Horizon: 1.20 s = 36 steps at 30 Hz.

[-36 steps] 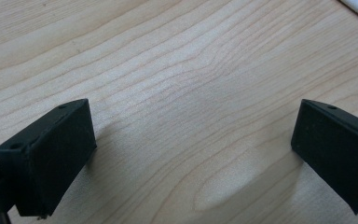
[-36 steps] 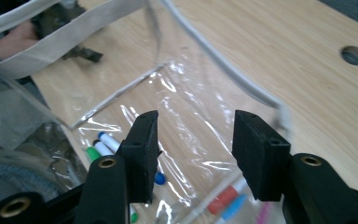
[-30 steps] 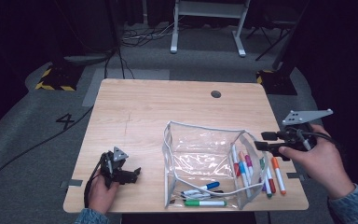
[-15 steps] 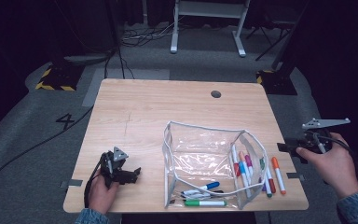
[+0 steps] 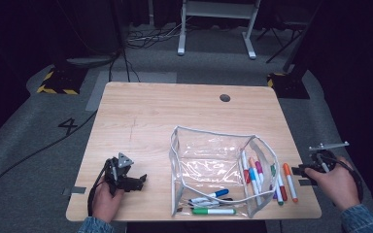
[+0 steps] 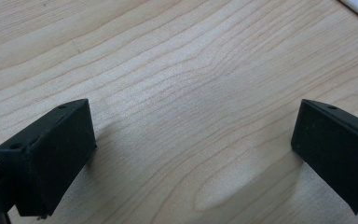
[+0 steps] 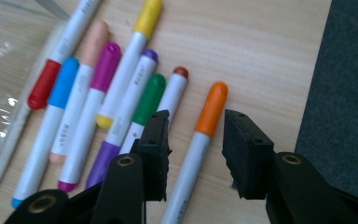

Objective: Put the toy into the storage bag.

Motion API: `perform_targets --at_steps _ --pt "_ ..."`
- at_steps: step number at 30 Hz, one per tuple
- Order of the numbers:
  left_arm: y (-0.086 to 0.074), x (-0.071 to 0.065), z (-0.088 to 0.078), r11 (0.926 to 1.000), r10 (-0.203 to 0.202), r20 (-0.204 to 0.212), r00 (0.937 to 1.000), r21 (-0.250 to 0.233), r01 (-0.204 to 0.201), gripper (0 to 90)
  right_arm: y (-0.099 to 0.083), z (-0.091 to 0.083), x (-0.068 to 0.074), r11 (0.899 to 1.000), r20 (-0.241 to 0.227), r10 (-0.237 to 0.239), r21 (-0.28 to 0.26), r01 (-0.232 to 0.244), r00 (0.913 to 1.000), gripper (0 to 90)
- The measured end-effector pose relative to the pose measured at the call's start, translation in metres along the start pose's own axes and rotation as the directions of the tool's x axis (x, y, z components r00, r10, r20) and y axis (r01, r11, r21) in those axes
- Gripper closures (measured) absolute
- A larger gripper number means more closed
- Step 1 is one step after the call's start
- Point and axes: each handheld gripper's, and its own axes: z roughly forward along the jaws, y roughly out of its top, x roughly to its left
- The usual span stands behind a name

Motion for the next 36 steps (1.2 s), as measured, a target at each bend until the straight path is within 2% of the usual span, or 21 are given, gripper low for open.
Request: perform_targets --at_steps 6,10,16,18,20,27,31,36 --pt "0.000 0.000 0.000 1.0000 0.000 0.000 1.0000 0.000 0.000 0.0 -0.015 0.026 -0.002 0.996 -0.004 0.039 0.078 -0.039 0.9992 62.6" --pt "0.000 0.000 0.000 1.0000 0.000 0.000 1.0000 0.000 0.000 0.0 -0.019 0.038 -0.002 0.992 0.011 0.035 0.118 -0.036 0.9993 66.7" --pt "0.000 0.000 0.000 1.0000 0.000 0.000 1.0000 0.000 0.000 0.0 -0.019 0.047 -0.006 0.987 0.048 0.040 0.153 -0.047 0.9981 76.4" --pt "0.000 0.000 0.000 1.0000 0.000 0.000 1.0000 0.000 0.000 0.0 -0.019 0.047 -0.006 0.986 0.068 0.046 0.158 -0.056 0.9967 77.1" --pt "0.000 0.000 0.000 1.0000 0.000 0.000 1.0000 0.000 0.000 0.0 -0.019 0.047 -0.006 0.987 0.065 0.048 0.152 -0.058 0.9967 77.2" --pt "0.000 0.000 0.000 1.0000 0.000 0.000 1.0000 0.000 0.000 0.0 -0.012 0.023 -0.006 0.996 0.020 0.051 0.068 -0.052 0.9985 77.3" --pt "0.000 0.000 0.000 1.0000 0.000 0.000 1.0000 0.000 0.000 0.0 -0.003 0.002 0.000 1.000 -0.016 0.023 0.010 -0.023 0.9996 77.3" --pt "0.000 0.000 0.000 1.0000 0.000 0.000 1.0000 0.000 0.000 0.0 0.010 -0.025 0.011 0.998 -0.055 -0.021 -0.053 0.018 0.9983 77.3"
